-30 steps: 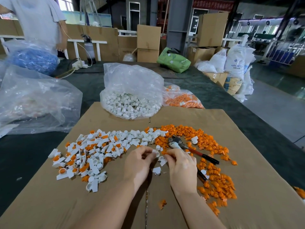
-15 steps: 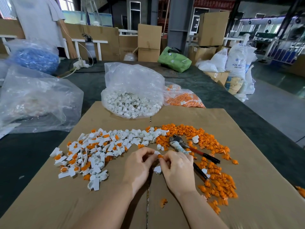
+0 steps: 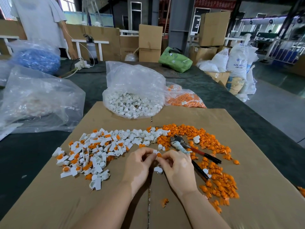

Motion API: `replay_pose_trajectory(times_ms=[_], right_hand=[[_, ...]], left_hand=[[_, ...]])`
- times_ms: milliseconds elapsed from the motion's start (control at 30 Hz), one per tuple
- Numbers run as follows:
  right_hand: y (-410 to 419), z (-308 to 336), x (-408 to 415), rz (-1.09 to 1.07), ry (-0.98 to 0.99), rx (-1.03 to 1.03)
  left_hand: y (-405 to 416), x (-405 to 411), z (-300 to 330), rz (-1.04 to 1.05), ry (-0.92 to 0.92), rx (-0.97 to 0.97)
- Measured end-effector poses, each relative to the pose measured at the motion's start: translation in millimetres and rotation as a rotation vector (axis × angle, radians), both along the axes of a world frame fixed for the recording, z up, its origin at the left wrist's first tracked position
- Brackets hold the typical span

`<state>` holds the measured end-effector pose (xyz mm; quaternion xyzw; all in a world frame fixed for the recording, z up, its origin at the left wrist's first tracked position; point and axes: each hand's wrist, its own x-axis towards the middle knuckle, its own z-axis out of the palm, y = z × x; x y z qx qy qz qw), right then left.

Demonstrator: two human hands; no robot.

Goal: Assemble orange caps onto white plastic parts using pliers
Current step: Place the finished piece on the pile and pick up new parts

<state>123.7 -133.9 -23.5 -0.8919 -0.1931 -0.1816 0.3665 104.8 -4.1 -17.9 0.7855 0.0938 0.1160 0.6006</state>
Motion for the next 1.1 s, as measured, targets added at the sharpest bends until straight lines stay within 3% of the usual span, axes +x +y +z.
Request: replay_pose_trajectory(times_ms=[167,367,1100], right_hand=[[1.0,4.2,-2.6,0.038,-0.055,0.053],[-0.5,4.7,-1.8,0.089,-0.081,0.027],[-0.8,4.0,-4.0,0.032,-0.135,0.079]], left_hand=[[1.1,-1.0,-1.1,-0.012,-0.026,-0.068],[1.9,-1.2,0.2,-0.030,-0.044,0.005],[0.2,-6.4,6.0,-0.031,-0.081,-0.006]])
